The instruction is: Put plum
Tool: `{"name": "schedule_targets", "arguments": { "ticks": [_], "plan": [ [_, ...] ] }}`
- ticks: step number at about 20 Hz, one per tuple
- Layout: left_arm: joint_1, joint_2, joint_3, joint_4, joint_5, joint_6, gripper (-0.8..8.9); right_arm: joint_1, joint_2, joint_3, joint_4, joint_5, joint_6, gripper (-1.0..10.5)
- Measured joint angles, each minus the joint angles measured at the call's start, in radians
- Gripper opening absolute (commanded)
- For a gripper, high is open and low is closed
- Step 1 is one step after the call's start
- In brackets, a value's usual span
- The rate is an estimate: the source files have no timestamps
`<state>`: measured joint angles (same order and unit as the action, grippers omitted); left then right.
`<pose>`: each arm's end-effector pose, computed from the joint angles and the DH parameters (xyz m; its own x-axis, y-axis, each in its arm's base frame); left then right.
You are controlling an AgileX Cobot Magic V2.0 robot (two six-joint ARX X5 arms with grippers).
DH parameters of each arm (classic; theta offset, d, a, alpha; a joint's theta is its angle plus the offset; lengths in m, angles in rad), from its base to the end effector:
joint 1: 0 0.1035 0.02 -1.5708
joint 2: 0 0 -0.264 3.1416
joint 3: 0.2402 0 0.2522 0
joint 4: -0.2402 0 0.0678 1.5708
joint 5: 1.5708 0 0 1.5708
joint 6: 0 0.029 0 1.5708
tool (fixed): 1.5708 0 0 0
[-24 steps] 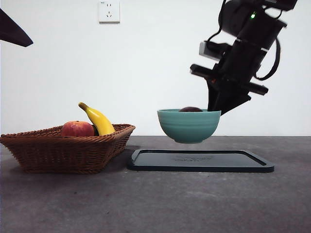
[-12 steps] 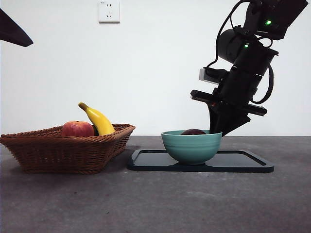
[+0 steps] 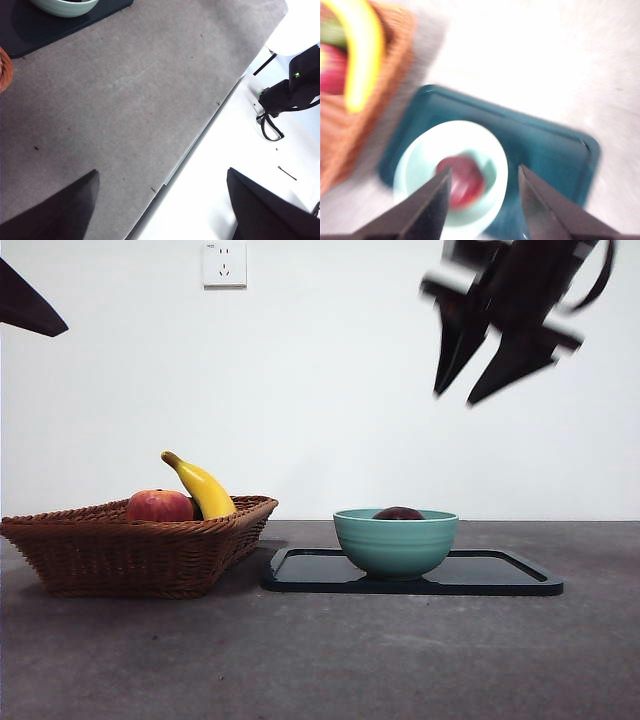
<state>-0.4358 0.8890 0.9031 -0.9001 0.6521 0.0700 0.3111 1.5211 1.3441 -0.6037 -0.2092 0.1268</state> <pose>0.1332 -0.0815 0.3016 0.1996 -0.7624 -0.6156 0.7309 0.5342 -0.4246 0.3094 0.1058 0.3154 0.5980 0.4104 -0.6884 -0.3516 0.9062 0.2348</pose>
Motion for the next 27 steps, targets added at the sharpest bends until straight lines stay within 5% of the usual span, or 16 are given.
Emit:
{"name": "schedule_targets", "arguments": {
  "ticks": [8, 15, 20, 27],
  "plan": [
    [0.000, 0.000, 0.000, 0.000, 0.000, 0.000, 4.02, 0.006, -0.371, -0.021, -0.271, 0.000, -0.026, 2.1],
    [0.000, 0.000, 0.000, 0.000, 0.000, 0.000, 4.03, 0.066, -0.651, -0.319, -0.267, -0.005, -0.026, 2.1],
    [0.000, 0.000, 0.000, 0.000, 0.000, 0.000, 4.02, 0.101, -0.834, -0.519, -0.244, -0.106, -0.025, 2.1],
    [0.000, 0.000, 0.000, 0.000, 0.000, 0.000, 4.02, 0.101, -0.911, -0.571, -0.244, -0.131, -0.025, 2.1]
  ]
}}
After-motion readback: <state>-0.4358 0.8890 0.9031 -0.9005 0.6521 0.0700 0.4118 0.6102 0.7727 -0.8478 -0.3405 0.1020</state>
